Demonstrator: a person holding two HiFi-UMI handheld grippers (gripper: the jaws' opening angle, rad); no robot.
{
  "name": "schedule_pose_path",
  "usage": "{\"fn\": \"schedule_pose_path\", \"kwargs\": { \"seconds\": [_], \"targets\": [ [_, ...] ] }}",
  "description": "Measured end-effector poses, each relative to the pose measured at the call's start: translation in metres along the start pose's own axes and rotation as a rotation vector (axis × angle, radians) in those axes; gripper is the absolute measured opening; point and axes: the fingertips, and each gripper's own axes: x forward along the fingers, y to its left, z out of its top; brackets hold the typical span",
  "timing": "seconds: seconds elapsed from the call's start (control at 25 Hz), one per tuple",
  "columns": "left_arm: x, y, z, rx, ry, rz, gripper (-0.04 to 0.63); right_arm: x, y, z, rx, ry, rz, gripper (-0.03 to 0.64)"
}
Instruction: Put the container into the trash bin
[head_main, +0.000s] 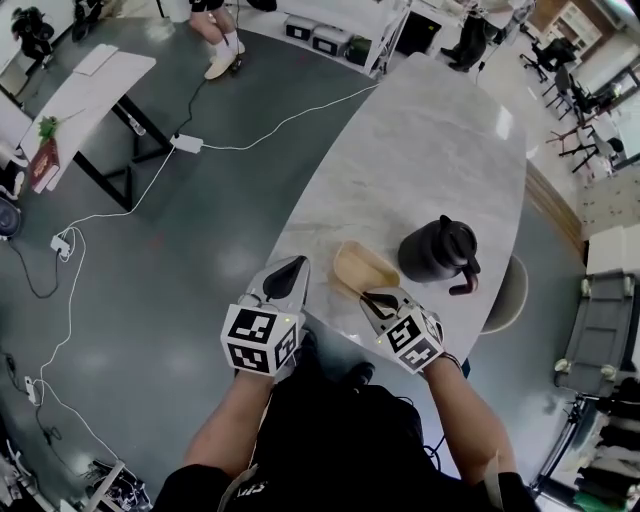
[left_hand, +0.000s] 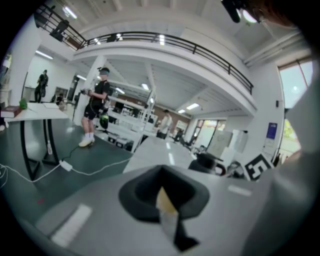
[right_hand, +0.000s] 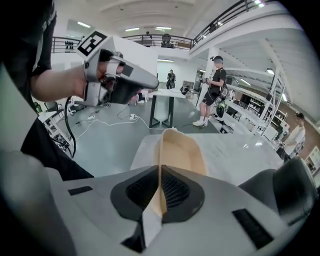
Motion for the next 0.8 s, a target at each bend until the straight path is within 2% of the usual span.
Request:
{"fn": "schedule_pose_path", "kwargs": {
  "seconds": [0.24, 0.44, 0.8],
  "targets": [
    [0.018, -0.053, 0.002, 0.043, 0.013, -0.078, 0.008, -0.054, 0.002, -0.019, 0.04, -0.061, -0.05, 0.012],
    [0.037, -0.111, -0.008, 0.083, 0.036, -0.117, 0.008, -0.1, 0.009, -0.058, 0.098, -0.121, -0.034, 0.012],
    [0.063, -0.257, -0.039, 0.182, 0.098, -0.247, 0.008, -0.186, 0.028, -0.154, 0.192, -0.202, -0.078, 0.012]
  ]
}}
